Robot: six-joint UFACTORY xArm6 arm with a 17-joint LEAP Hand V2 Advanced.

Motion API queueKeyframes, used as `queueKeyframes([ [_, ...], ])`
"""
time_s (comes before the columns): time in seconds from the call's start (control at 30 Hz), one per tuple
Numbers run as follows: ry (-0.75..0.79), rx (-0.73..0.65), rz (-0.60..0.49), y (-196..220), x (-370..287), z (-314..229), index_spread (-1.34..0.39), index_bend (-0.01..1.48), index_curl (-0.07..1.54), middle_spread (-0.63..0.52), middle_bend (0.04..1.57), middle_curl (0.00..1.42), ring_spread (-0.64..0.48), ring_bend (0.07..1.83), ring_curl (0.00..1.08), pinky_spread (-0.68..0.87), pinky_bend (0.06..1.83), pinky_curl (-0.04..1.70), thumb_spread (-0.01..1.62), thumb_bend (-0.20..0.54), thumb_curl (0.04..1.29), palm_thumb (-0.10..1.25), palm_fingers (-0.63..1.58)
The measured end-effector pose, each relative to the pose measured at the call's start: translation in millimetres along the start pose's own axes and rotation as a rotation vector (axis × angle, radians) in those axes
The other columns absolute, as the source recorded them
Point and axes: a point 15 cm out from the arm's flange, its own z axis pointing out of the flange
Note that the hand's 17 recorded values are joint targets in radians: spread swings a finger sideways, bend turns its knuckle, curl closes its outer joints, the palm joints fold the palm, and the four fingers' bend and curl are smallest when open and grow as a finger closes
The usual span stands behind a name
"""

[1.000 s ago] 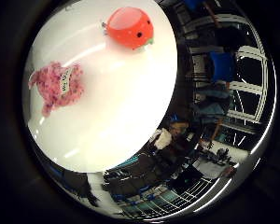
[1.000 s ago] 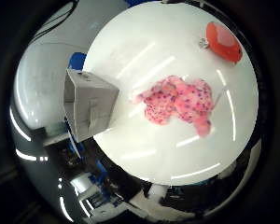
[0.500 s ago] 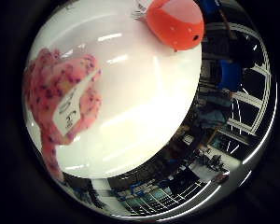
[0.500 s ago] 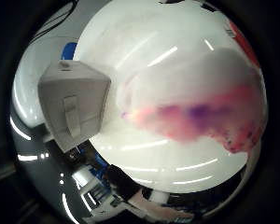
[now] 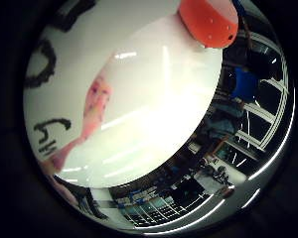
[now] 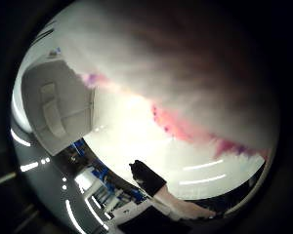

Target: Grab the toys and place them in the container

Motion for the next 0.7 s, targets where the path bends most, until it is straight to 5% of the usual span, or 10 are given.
queueKeyframes([
  [0.1, 0.019, -0.013, -0.004, 10, 2, 2, -0.29, 0.12, 0.19, -0.04, 0.33, 0.36, 0.10, 0.61, 0.32, 0.33, 0.57, 0.30, 0.98, -0.011, 0.32, 0.54, 0.35],
  [0.3, 0.037, 0.003, -0.003, 20, 7, -7, -0.37, 0.28, 0.27, -0.29, 0.73, 0.56, -0.29, 0.98, 0.48, -0.40, 0.84, 0.38, 1.01, -0.018, 0.33, 0.66, 1.10],
  [0.4, 0.045, 0.032, 0.007, 25, 16, -18, -0.40, 0.50, 0.38, -0.31, 0.86, 0.66, -0.31, 1.08, 0.55, -0.43, 1.00, 0.47, 1.02, -0.019, 0.33, 0.68, 1.26],
  [0.5, 0.049, 0.072, 0.017, 32, 23, -36, -0.38, 0.86, 0.59, -0.30, 1.04, 0.80, -0.30, 1.22, 0.64, -0.35, 1.21, 0.60, 1.04, -0.006, 0.33, 0.74, 1.17],
  [0.7, 0.054, 0.165, 0.036, 57, 40, -86, -0.27, 1.09, 0.75, -0.25, 1.21, 0.91, -0.28, 1.31, 0.75, -0.25, 1.36, 0.77, 1.09, 0.049, 0.44, 1.00, 1.07],
])
